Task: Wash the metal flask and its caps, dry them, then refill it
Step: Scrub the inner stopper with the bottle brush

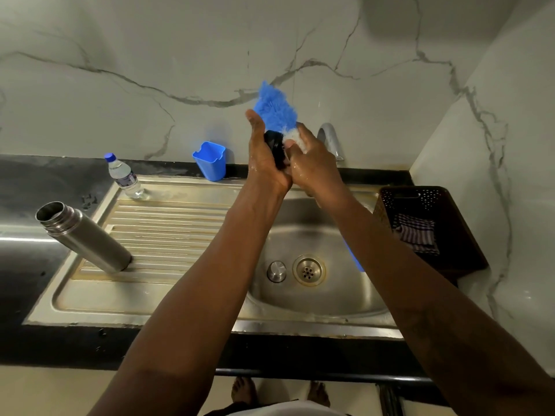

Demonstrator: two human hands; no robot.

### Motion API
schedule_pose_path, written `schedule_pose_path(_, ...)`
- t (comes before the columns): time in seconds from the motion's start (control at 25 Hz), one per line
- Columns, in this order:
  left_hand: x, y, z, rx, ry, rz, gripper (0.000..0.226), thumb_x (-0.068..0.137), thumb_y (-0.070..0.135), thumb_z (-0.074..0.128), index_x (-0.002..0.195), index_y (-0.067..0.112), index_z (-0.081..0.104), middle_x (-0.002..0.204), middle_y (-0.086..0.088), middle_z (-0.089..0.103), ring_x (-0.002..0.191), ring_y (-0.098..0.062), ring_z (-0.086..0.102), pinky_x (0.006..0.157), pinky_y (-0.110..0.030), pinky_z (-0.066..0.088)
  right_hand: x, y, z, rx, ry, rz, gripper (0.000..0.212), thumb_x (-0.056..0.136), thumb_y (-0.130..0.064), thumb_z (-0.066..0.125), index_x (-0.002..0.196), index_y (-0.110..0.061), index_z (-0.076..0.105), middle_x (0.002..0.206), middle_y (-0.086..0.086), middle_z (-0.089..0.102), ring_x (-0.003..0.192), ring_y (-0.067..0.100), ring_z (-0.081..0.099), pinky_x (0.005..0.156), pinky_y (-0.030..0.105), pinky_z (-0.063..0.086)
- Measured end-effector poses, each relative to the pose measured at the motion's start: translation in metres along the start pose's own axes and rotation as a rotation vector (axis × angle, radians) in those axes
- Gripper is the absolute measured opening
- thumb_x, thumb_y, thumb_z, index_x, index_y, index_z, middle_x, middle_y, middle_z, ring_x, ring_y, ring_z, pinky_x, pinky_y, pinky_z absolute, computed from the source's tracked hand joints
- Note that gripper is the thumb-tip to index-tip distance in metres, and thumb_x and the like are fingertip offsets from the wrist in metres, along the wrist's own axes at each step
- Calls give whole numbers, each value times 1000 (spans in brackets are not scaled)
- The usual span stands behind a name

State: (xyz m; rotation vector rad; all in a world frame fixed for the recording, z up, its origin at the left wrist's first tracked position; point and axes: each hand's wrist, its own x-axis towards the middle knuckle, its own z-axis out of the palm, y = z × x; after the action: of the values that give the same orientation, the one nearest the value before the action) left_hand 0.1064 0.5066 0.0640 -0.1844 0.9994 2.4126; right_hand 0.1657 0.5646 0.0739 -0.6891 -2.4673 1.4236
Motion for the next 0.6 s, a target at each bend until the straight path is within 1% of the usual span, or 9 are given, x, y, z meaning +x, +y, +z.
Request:
schedule_pose_path(0.08, 9, 0, -4, -23, 47, 54, 80, 100, 71, 43, 140, 5, 62, 88, -7, 77, 80, -22, 75, 74, -33, 64, -13, -1, 2, 2, 2, -54, 51, 104, -44, 43, 154, -46, 33, 136, 2, 64, 116, 26, 65, 103, 49, 51)
schedule_pose_path(0.16, 16, -5, -16, 53, 139, 124, 78, 105, 68, 33, 140, 4, 60, 71, 0, 72, 64, -15, 71, 56, -24, 57, -27, 2, 7, -48, -36, -96, 51, 107, -40, 42, 157, -43, 30, 143, 5, 60, 123, 28, 61, 108, 45, 47)
schedule_pose_path(0.2, 17, -9, -19, 100, 173, 132, 74, 107, 65, 33, 139, 4, 60, 68, 1, 70, 63, -14, 69, 54, -23, 55, -28, 5, 9, -79, -52, -101, 51, 107, -39, 42, 157, -42, 30, 143, 6, 60, 123, 29, 60, 108, 42, 47)
schedule_pose_path(0.24, 15, -11, -18, 101, 189, 104, 65, 107, 61, 40, 129, 6, 67, 71, 0, 71, 66, -17, 70, 57, -26, 56, -20, 4, 7, -99, -44, -87, 51, 107, -38, 42, 157, -42, 31, 140, 7, 61, 121, 29, 62, 107, 43, 48)
schedule_pose_path(0.32, 16, -14, -15, 96, 233, 51, 49, 97, 49, 62, 120, 6, 71, 82, -6, 76, 72, -22, 73, 65, -31, 60, 2, 0, -2, -95, -24, -37, 49, 106, -37, 42, 154, -40, 35, 129, 7, 64, 110, 28, 65, 102, 47, 52)
schedule_pose_path(0.4, 17, -8, -3, 144, 310, 25, 33, 90, 39, 70, 102, 9, 72, 81, -8, 75, 69, -21, 70, 66, -32, 59, 9, -4, -10, -77, -26, -36, 46, 108, -35, 41, 154, -36, 36, 122, 1, 62, 104, 21, 64, 100, 44, 52)
schedule_pose_path(0.48, 19, -1, -7, 112, 339, 80, 27, 95, 39, 63, 95, 13, 69, 81, -4, 70, 64, -16, 66, 61, -26, 56, -5, -3, -8, -69, -65, -86, 50, 109, -36, 40, 158, -38, 31, 127, 0, 59, 109, 21, 62, 102, 40, 49)
schedule_pose_path(0.56, 17, -1, -18, 189, 302, 134, 35, 102, 49, 46, 109, 22, 66, 95, 6, 67, 73, -8, 65, 64, -25, 56, -28, 0, 3, -118, -111, -145, 51, 109, -37, 41, 158, -40, 29, 143, 6, 58, 123, 29, 59, 108, 45, 46)
schedule_pose_path(0.6, 12, -5, -20, 193, 317, 113, 32, 104, 47, 44, 107, 23, 65, 91, 8, 68, 71, -7, 65, 62, -25, 55, -26, 1, 4, -128, -98, -142, 50, 109, -36, 40, 158, -39, 31, 145, 8, 57, 125, 31, 59, 109, 46, 46)
